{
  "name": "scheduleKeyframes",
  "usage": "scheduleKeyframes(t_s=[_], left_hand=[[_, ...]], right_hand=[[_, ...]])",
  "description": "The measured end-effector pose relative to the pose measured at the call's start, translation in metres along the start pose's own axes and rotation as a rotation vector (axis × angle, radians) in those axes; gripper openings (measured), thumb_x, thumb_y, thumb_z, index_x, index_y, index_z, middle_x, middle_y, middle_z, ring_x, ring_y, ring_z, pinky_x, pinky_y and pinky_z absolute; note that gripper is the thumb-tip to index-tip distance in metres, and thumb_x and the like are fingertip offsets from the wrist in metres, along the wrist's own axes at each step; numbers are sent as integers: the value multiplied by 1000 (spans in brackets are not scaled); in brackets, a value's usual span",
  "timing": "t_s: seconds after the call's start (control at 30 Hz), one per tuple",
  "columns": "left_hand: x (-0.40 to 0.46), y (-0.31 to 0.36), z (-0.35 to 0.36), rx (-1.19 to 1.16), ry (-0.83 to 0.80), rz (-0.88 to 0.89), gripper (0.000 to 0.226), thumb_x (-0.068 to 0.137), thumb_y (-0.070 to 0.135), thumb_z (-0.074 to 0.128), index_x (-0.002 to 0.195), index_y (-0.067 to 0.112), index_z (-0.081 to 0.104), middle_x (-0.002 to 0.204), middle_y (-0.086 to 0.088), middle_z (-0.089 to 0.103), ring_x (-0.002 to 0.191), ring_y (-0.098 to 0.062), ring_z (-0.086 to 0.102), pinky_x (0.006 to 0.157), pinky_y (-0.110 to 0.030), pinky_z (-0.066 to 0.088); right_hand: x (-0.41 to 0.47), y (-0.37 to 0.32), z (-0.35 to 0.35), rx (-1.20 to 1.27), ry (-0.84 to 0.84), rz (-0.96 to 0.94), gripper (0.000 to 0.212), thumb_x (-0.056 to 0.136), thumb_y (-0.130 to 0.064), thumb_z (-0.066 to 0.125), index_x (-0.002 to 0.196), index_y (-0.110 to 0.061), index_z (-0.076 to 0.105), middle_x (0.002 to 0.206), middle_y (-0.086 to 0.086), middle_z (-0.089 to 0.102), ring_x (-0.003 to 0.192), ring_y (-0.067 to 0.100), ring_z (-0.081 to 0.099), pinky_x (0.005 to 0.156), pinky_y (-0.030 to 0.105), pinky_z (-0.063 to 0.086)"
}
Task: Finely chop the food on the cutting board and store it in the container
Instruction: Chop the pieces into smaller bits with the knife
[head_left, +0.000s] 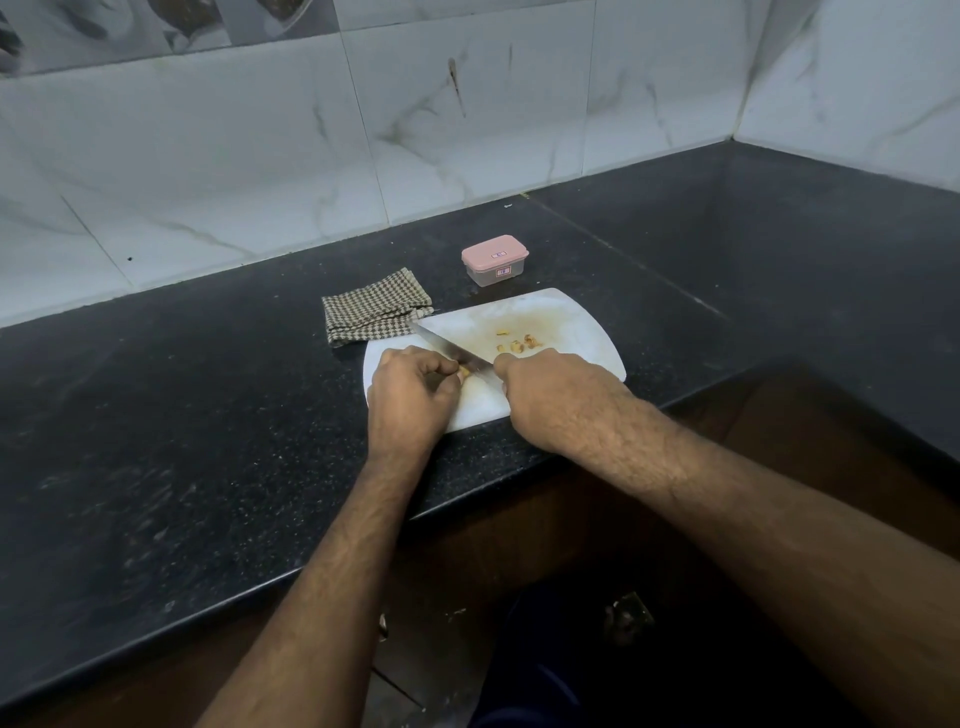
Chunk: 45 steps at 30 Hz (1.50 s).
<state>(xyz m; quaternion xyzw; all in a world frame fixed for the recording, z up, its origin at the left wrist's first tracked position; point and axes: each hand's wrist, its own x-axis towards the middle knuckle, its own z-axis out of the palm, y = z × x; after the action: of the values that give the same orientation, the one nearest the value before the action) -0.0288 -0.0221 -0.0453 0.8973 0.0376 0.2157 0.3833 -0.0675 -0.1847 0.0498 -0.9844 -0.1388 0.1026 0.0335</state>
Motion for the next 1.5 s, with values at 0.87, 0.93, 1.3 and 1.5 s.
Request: scheduleKeyframes(t_s=[0.87,0.93,1.3,1.5], left_hand=[[-1,0,1,18,24,13,4,84,21,81,87,22,82,92,11,73,96,-17,66,87,-46,57],[-2,1,0,-9,30,-9,5,84,20,81,88,23,83,91,11,75,91,-12,67,86,-41,58],[-5,10,-7,-71,54,-102,14,82,22,86,95,20,82,87,12,76,83,0,68,82,-23,56],[-8,13,-7,-57,48,-69,10,84,20,84,95,21,83,86,13,75,80,2,67,79,-21,56]], right_hand=[[24,6,14,88,-38,-32,34,105,-22,41,139,-23,44,80,-2,37,86,18,48,73,35,43],[24,7,14,99,-36,-28,34,105,-22,41,139,-24,43,81,-2,37,88,19,49,74,35,43],[13,11,8,179,80,-11,29,107,-27,36,133,-26,49,89,-1,43,91,20,50,72,36,43],[5,9,10,110,51,-17,30,105,-22,40,134,-24,47,79,-3,35,88,21,47,72,38,42]])
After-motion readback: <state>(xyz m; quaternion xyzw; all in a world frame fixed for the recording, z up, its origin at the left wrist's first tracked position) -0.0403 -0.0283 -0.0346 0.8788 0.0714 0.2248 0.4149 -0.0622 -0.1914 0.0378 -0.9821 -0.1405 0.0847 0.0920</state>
